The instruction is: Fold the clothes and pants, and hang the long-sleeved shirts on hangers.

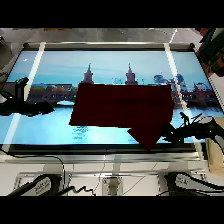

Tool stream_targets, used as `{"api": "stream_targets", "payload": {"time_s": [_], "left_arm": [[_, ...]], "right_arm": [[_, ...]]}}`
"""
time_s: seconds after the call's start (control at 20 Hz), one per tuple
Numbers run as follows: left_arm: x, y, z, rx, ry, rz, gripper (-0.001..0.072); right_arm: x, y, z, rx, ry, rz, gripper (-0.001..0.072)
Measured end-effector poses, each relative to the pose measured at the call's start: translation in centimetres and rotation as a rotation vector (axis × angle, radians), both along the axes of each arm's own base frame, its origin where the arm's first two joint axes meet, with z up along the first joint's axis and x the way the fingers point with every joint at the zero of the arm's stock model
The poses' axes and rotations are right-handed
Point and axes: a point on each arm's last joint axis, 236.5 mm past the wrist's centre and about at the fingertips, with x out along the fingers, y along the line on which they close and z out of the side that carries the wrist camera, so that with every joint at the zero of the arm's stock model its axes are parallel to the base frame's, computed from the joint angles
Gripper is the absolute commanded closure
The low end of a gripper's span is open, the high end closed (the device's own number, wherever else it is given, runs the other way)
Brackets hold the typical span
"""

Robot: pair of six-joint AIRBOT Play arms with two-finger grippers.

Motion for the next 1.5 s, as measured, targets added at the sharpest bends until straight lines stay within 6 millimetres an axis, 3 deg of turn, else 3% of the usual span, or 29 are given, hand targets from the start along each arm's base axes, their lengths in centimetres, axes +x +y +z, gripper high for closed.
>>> {"api": "stream_targets", "payload": {"time_s": [0.1,0.2,0.5,0.7,0.8,0.9,1.15,1.2,1.3,1.5], "left_arm": [[-0.1,0.0,-0.5,-0.005,0.014,0.001,0.0089],[-0.2,0.1,-1.1,-0.011,0.033,0.001,0.0089],[-0.4,0.0,-4.6,-0.044,0.13,-0.002,0.013],[-1.0,-0.5,-7.5,-0.087,0.222,-0.01,0.0131],[-1.5,-1.6,-8.9,-0.14,0.276,-0.013,0.0136],[-1.7,-3.1,-10.1,-0.212,0.313,-0.014,0.0248],[-1.4,-7.1,-12.0,-0.361,0.367,-0.036,0.0247],[-1.3,-7.9,-12.3,-0.382,0.373,-0.04,0.0312],[-1.3,-8.9,-13.1,-0.385,0.379,-0.06,0.0696],[-1.2,-10.2,-12.7,-0.374,0.355,-0.144,0.0699]], "right_arm": [[0.3,0.2,-0.6,-0.003,-0.02,-0.038,0.0599],[0.9,-0.1,-1.2,-0.024,-0.046,-0.067,0.0699],[3.1,0.0,-0.9,-0.024,-0.192,-0.046,0.0699],[4.4,1.0,1.1,0.022,-0.286,-0.041,0.07],[4.7,1.5,1.8,0.046,-0.309,-0.039,0.0699],[4.8,1.7,2.2,0.058,-0.32,-0.035,0.0699],[4.7,2.2,2.9,0.076,-0.348,-0.005,0.07],[4.7,2.3,3.2,0.078,-0.363,0.01,0.0699],[4.9,2.3,3.9,0.066,-0.401,0.03,0.07],[5.3,2.3,6.4,0.037,-0.488,0.047,0.07]]}}
